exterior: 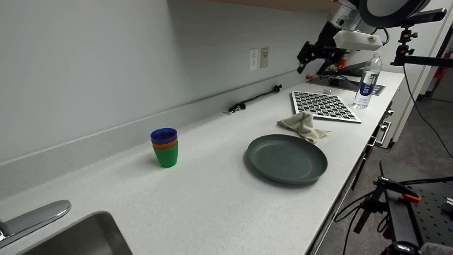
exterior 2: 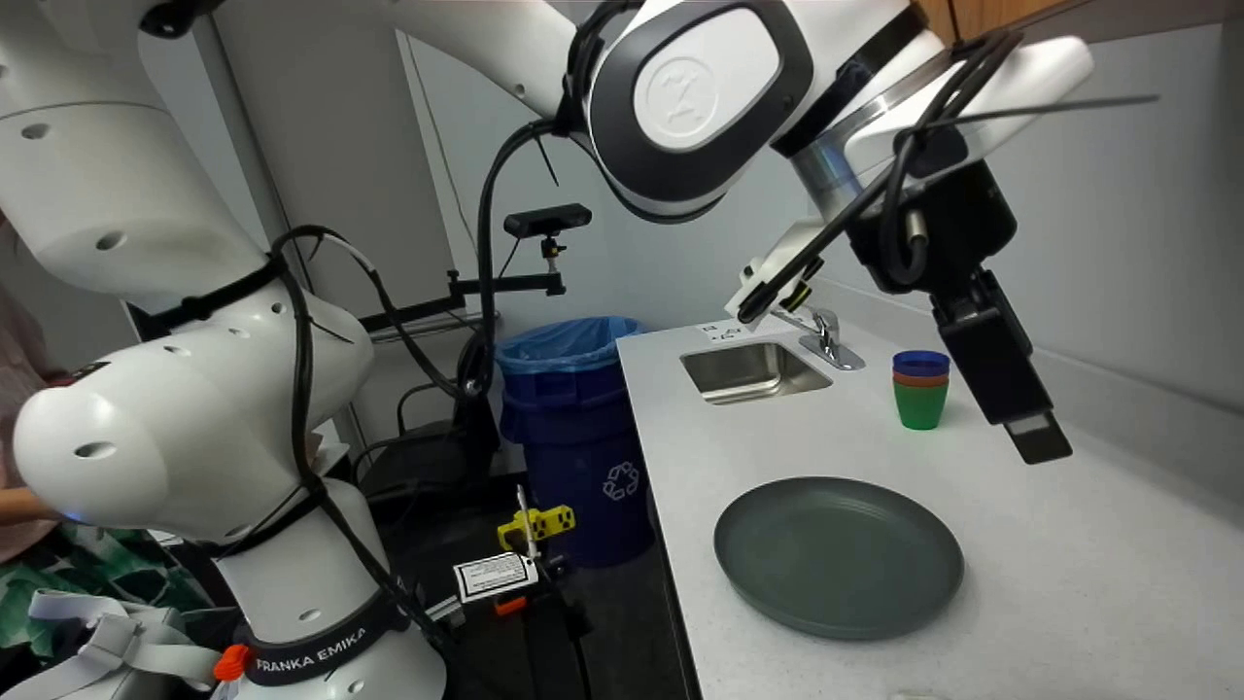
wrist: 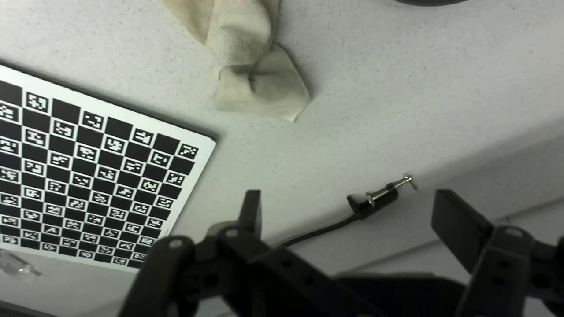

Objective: Use the white towel to wipe the cabinet door

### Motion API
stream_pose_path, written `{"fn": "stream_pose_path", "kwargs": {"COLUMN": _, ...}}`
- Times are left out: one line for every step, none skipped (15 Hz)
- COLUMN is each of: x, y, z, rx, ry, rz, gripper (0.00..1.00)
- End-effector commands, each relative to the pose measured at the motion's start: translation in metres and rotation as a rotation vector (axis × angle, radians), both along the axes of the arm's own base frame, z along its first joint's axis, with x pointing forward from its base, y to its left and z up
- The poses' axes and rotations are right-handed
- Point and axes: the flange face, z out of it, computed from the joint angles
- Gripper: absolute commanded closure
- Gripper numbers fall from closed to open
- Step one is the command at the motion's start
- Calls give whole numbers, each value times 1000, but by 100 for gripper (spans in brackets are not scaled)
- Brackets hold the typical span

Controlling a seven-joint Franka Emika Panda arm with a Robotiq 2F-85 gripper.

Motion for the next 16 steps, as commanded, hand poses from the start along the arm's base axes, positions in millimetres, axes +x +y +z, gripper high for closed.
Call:
{"fn": "stream_pose_path", "kwargs": {"x": -4, "y": 30, "z": 29, "rx": 8, "ry": 1, "rz": 61, "gripper": 0}}
{"fn": "stream_pose_path", "kwargs": {"x": -5, "y": 39, "z": 36, "rx": 0, "ry": 6, "rz": 82, "gripper": 0}}
{"fn": "stream_pose_path", "kwargs": {"x": -8, "y": 49, "z": 43, "rx": -1, "ry": 24, "rz": 106, "gripper": 0}}
{"fn": "stream_pose_path", "kwargs": {"x": -11, "y": 57, "z": 49, "rx": -4, "ry": 39, "rz": 127, "gripper": 0}}
{"fn": "stream_pose_path", "kwargs": {"x": -15, "y": 65, "z": 56, "rx": -5, "ry": 59, "rz": 151, "gripper": 0}}
{"fn": "stream_pose_path", "kwargs": {"x": -19, "y": 72, "z": 63, "rx": -10, "ry": 71, "rz": 173, "gripper": 0}}
{"fn": "stream_pose_path", "kwargs": {"x": -25, "y": 79, "z": 72, "rx": -17, "ry": 79, "rz": 195, "gripper": 0}}
{"fn": "stream_pose_path", "kwargs": {"x": -30, "y": 85, "z": 80, "rx": -26, "ry": 83, "rz": 212, "gripper": 0}}
{"fn": "stream_pose_path", "kwargs": {"x": -35, "y": 90, "z": 89, "rx": -40, "ry": 81, "rz": 226, "gripper": 0}}
{"fn": "stream_pose_path", "kwargs": {"x": -42, "y": 97, "z": 98, "rx": -49, "ry": 77, "rz": 240, "gripper": 0}}
{"fn": "stream_pose_path", "kwargs": {"x": -48, "y": 101, "z": 106, "rx": -58, "ry": 72, "rz": 251, "gripper": 0}}
{"fn": "stream_pose_path", "kwargs": {"x": -53, "y": 104, "z": 113, "rx": -66, "ry": 68, "rz": 262, "gripper": 0}}
{"fn": "stream_pose_path", "kwargs": {"x": -59, "y": 106, "z": 121, "rx": -72, "ry": 61, "rz": 270, "gripper": 0}}
{"fn": "stream_pose_path", "kwargs": {"x": -65, "y": 109, "z": 127, "rx": -78, "ry": 54, "rz": 276, "gripper": 0}}
{"fn": "stream_pose_path", "kwargs": {"x": -70, "y": 110, "z": 132, "rx": -84, "ry": 45, "rz": 283, "gripper": 0}}
{"fn": "stream_pose_path", "kwargs": {"x": -52, "y": 103, "z": 123, "rx": -78, "ry": 54, "rz": 251, "gripper": 0}}
